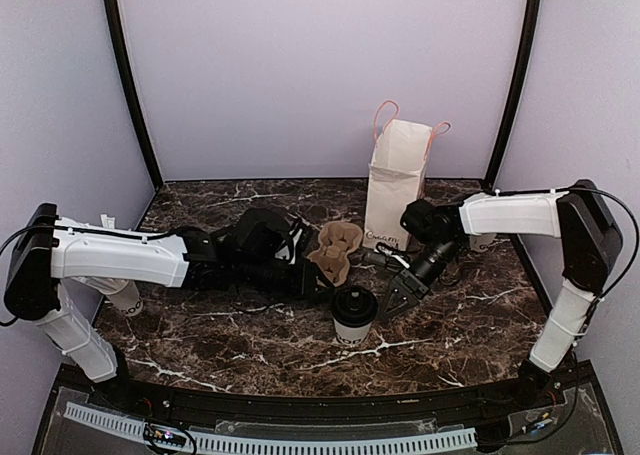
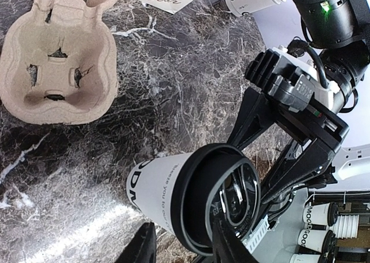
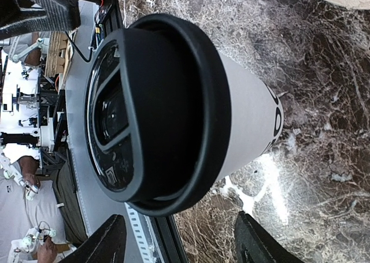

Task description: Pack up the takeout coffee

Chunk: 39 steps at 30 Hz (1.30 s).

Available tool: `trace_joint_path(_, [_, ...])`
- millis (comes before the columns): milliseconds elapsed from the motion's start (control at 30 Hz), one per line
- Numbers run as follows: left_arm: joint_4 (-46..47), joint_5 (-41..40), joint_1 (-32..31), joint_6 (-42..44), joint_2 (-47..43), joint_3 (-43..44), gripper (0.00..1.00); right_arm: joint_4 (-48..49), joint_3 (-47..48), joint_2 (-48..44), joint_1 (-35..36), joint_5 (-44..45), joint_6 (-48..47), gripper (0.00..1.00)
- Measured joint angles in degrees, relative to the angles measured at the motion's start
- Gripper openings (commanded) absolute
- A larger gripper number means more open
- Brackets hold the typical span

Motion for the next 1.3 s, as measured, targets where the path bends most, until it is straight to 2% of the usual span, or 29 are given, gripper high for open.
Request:
trace_joint_path(267, [0.39,0.42,0.48,-1.09,0.37,-1.01,0.32,0.17,1.36,0.92,0.0,-1.03,0.31,0.56])
trace_joint_path(1000, [4.42,3.87,1.4,-1.31,4.76,-1.03,0.31,0.17,3.1,3.17,0.0,-0.96,2.67,0.54])
trace_joint_path(1300, [4.44,5.05,1.86,-2.78,5.46,-0.74,0.26,-1.38,3.98,4.85,0.0,-0.96,5.95,0.52])
